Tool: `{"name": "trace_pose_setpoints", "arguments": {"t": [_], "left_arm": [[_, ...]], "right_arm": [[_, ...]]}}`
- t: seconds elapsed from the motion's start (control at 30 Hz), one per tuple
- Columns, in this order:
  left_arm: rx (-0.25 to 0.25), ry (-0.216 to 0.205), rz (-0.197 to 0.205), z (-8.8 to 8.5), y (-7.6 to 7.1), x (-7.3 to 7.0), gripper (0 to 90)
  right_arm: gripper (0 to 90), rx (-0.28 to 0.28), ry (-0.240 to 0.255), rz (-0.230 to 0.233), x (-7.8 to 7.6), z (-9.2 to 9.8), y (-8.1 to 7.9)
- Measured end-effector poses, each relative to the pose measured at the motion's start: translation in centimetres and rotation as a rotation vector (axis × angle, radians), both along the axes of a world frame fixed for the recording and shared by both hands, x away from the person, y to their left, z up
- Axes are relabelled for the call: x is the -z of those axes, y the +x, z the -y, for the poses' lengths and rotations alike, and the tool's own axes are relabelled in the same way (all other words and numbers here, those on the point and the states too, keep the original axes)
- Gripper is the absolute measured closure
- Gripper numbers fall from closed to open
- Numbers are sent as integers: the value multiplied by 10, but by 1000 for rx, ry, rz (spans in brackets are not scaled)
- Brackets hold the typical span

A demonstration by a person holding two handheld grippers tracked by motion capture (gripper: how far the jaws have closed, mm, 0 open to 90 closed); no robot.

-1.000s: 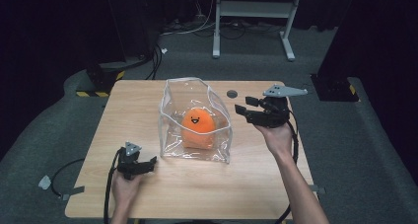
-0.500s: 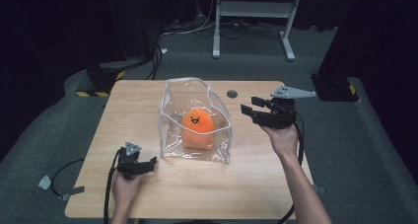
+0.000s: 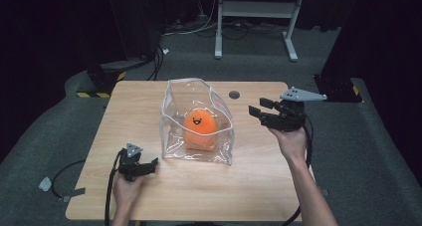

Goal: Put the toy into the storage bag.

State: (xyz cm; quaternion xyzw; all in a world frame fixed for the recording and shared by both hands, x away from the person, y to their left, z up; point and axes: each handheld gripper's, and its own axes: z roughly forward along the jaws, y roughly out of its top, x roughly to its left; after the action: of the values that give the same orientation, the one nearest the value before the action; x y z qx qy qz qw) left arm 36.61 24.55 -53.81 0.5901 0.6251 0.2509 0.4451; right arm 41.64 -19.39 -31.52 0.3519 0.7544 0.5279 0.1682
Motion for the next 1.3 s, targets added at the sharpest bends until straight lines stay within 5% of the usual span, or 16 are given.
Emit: {"name": "trace_pose_setpoints", "arguments": {"t": [1.3], "left_arm": [[0, 0, 0, 0, 0, 0, 150]], "right_arm": [[438, 35, 15, -2, 8, 27, -11]]}}
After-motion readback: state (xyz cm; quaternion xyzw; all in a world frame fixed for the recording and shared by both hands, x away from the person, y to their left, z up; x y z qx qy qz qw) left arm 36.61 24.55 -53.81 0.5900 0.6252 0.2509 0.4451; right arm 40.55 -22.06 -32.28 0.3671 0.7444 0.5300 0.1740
